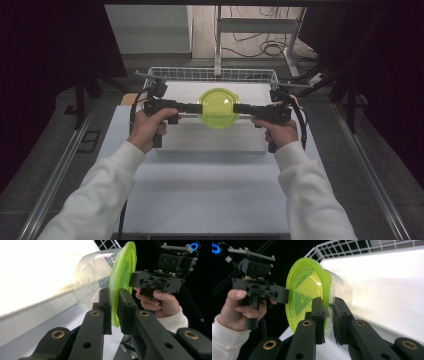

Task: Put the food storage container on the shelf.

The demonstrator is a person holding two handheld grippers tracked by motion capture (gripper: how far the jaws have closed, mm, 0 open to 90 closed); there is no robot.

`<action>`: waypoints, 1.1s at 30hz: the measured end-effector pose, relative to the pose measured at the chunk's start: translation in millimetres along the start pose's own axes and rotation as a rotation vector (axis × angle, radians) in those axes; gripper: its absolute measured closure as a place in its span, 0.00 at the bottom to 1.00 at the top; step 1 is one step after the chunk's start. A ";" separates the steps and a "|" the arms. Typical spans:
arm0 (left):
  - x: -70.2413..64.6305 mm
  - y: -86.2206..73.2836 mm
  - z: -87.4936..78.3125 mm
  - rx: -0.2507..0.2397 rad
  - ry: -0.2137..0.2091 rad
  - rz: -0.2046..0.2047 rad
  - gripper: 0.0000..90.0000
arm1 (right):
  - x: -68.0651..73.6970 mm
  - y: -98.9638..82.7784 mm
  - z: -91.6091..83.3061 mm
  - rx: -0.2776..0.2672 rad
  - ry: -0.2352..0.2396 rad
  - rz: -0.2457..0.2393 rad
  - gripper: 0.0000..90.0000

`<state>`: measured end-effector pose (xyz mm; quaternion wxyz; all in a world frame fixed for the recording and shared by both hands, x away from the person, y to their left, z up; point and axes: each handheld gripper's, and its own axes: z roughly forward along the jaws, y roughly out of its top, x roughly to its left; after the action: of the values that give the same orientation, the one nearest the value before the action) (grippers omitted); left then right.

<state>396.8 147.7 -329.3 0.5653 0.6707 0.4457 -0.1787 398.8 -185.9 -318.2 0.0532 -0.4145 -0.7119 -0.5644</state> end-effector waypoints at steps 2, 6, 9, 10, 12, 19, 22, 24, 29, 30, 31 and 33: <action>2.3 9.8 -0.8 0.001 0.001 -0.004 0.92 | -3.1 8.9 3.4 -0.008 0.006 0.017 0.89; 7.7 26.0 -0.9 0.001 0.000 -0.017 0.92 | -6.5 25.3 9.7 -0.007 -0.006 0.020 0.89; 12.6 32.1 0.0 0.005 -0.005 -0.032 0.92 | -10.0 30.7 12.7 -0.008 -0.004 0.032 0.89; 17.6 36.7 1.9 0.011 0.000 -0.041 0.92 | -13.9 33.6 16.2 -0.005 -0.006 0.050 0.89; 21.5 38.9 3.5 0.018 0.002 -0.046 0.92 | -15.9 34.5 18.0 0.000 -0.009 0.062 0.89; 38.8 46.3 13.8 0.012 -0.024 -0.122 0.92 | -37.6 42.8 27.7 0.032 -0.011 0.159 0.89; 46.5 48.5 14.9 -0.002 -0.056 -0.161 0.91 | -40.5 44.6 29.3 0.026 -0.010 0.183 0.88; 52.0 50.8 15.8 -0.009 -0.074 -0.199 0.91 | -43.0 45.6 31.3 0.017 -0.007 0.204 0.87; 58.3 60.1 19.0 -0.002 -0.060 -0.230 0.88 | -49.3 50.4 37.3 0.013 -0.012 0.268 0.85; 59.4 61.2 19.6 -0.002 -0.057 -0.236 0.87 | -50.3 51.3 38.8 0.016 -0.020 0.271 0.84; 59.4 61.2 19.6 -0.002 -0.057 -0.236 0.87 | -51.0 52.1 39.9 0.020 -0.026 0.282 0.83; 60.4 62.8 22.0 -0.008 -0.048 -0.242 0.85 | -52.6 53.0 41.9 0.022 -0.038 0.295 0.83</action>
<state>485.4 153.7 -343.1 0.5529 0.6051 0.5104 -0.2600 484.0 -177.2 -321.6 0.1269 -0.5246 -0.6503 -0.5345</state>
